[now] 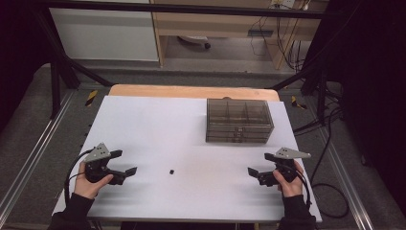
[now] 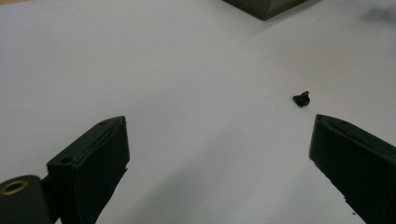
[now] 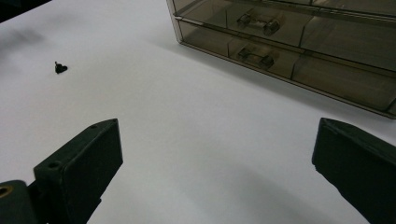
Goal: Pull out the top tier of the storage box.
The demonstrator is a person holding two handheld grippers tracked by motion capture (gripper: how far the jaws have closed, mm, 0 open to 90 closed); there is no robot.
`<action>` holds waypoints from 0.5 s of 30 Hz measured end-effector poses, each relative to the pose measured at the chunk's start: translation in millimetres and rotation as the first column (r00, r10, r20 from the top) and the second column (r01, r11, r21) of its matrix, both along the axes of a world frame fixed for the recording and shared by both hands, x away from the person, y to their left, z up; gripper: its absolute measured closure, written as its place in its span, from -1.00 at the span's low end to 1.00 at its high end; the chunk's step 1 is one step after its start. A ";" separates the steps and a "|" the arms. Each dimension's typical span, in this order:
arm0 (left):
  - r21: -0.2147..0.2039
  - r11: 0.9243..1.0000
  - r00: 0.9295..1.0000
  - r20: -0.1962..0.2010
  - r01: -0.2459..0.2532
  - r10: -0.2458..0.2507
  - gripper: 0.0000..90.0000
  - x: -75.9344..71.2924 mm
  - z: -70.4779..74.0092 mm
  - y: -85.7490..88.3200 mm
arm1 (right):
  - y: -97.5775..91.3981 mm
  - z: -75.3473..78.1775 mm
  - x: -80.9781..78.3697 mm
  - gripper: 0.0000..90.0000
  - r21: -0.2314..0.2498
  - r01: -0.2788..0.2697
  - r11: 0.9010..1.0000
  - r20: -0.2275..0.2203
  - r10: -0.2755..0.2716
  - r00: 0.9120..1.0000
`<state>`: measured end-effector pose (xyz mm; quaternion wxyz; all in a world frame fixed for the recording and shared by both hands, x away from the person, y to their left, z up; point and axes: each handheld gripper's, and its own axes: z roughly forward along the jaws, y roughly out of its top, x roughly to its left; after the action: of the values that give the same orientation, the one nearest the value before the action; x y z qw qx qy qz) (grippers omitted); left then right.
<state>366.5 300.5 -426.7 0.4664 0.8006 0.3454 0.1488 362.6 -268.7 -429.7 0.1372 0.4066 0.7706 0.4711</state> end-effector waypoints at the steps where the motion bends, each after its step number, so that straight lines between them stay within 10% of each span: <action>1: 0.000 1.000 1.000 0.000 -0.001 0.001 -0.90 0.1 0.0 0.1 | 0.2 -0.1 0.0 -0.95 -0.001 0.001 1.000 -0.001 -0.001 1.000; 15: 0.012 1.000 1.000 -0.002 -0.003 0.003 -0.90 1.1 -0.6 -0.7 | -0.3 0.5 0.3 -0.94 -0.001 0.007 1.000 0.006 -0.007 1.000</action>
<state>367.6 299.8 -427.3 0.4612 0.8029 0.3462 0.1509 362.9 -269.0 -429.2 0.1412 0.4079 0.7692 0.4713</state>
